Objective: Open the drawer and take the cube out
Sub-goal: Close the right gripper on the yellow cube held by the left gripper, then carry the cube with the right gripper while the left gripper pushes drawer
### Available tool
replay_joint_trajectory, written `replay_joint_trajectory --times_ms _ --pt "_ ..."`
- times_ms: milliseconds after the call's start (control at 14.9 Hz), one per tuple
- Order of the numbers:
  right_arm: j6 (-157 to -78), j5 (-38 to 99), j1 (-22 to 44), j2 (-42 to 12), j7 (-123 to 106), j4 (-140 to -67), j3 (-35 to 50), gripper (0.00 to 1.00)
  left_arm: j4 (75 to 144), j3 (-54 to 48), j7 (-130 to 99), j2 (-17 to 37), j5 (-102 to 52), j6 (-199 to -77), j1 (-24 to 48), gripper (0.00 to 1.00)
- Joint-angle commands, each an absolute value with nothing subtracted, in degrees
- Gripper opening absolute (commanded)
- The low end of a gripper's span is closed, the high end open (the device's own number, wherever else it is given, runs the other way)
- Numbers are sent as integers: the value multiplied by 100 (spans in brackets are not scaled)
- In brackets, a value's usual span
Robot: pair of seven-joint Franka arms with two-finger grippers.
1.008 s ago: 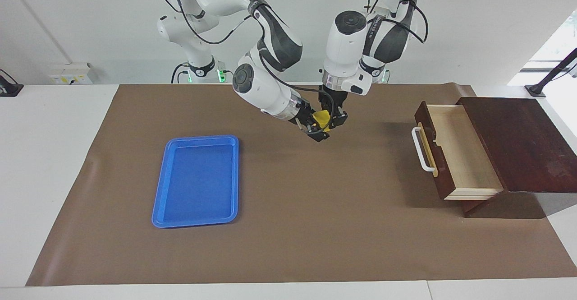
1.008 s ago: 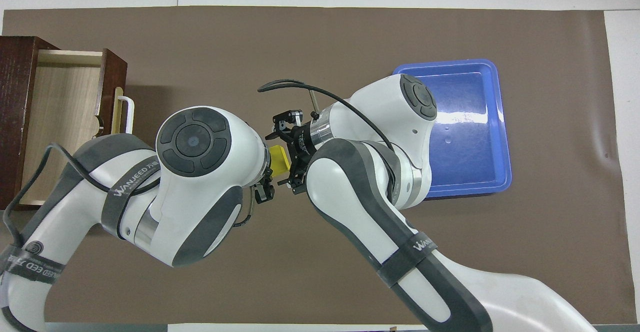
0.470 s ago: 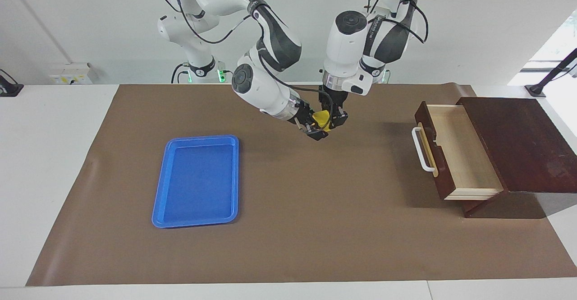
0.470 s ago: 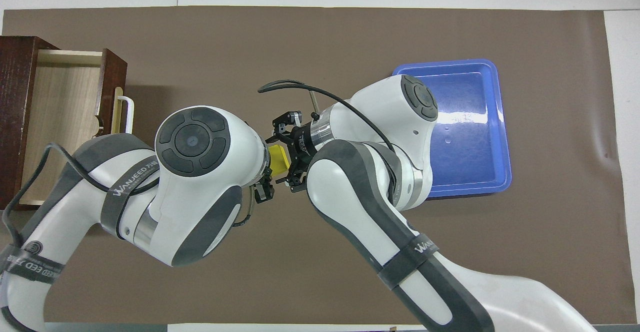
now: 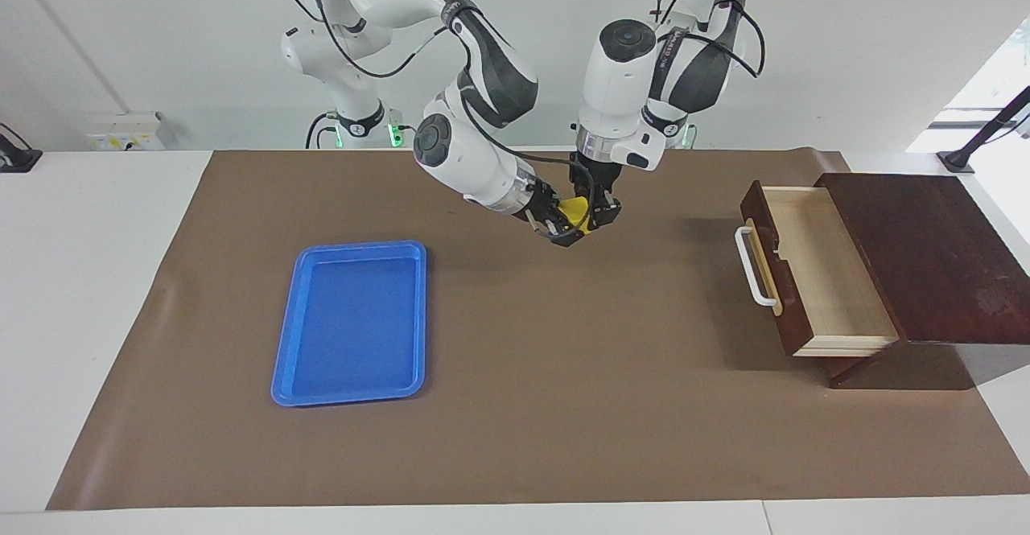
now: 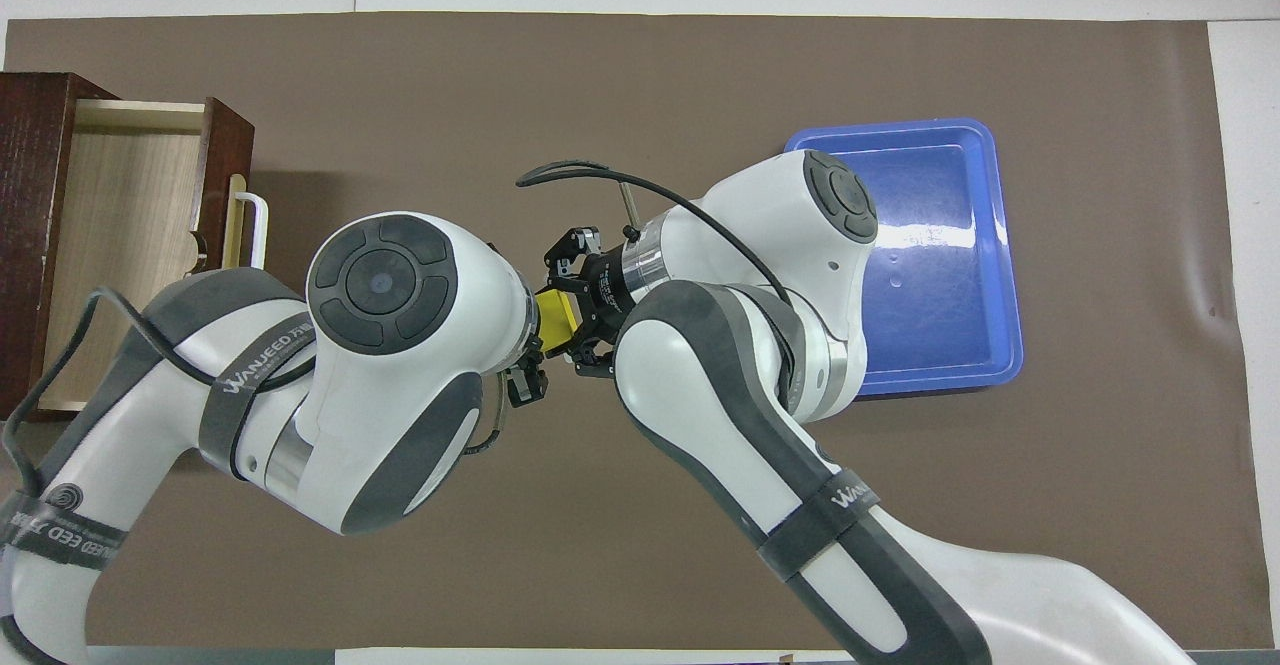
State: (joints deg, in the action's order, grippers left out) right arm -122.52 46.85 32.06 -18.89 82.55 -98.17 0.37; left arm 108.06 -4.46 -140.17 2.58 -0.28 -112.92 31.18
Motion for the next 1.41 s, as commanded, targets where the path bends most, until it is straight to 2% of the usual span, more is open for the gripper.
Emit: replay_joint_trajectory --times_ms 0,67,134,269,605,739,941,1075,1209,1344 --pt "-12190 4579 3129 -1731 8235 -9940 53 0 11013 -378 -14001 88 -62 -11399 3147 0" --pt "-12182 4579 3120 -1731 8235 -9932 53 0 10960 -361 -14001 88 -62 -11330 3112 40" --pt "-12164 4579 3094 -1731 8235 -9914 53 0 10951 -334 -13992 62 -53 -11303 3050 99" --pt "-12112 4588 3041 -1740 8227 -9888 53 0 10951 -325 -13643 -96 26 -11110 2700 100" --pt "-12068 4605 3006 -1749 8235 -9844 53 0 11021 -343 -10966 -97 158 -11153 1277 100" --pt "-11936 4597 2761 -1749 8235 -9783 44 0 11223 -325 -10138 -79 167 -11223 1056 100" --pt "-11646 4387 2015 -1740 8087 -9721 26 0 11512 -325 -9135 17 430 -11722 766 100" --pt "-11375 4298 1287 -1749 7798 -9686 9 0 11549 -334 -8747 88 439 -11935 441 100" --pt "-10997 4272 305 -1740 6878 -9834 -17 0 11462 -325 -8308 193 448 -12189 -58 100" --pt "-10986 4001 -17 -1749 6445 -10115 -35 0 11216 -325 -7833 307 457 -12138 -385 100"
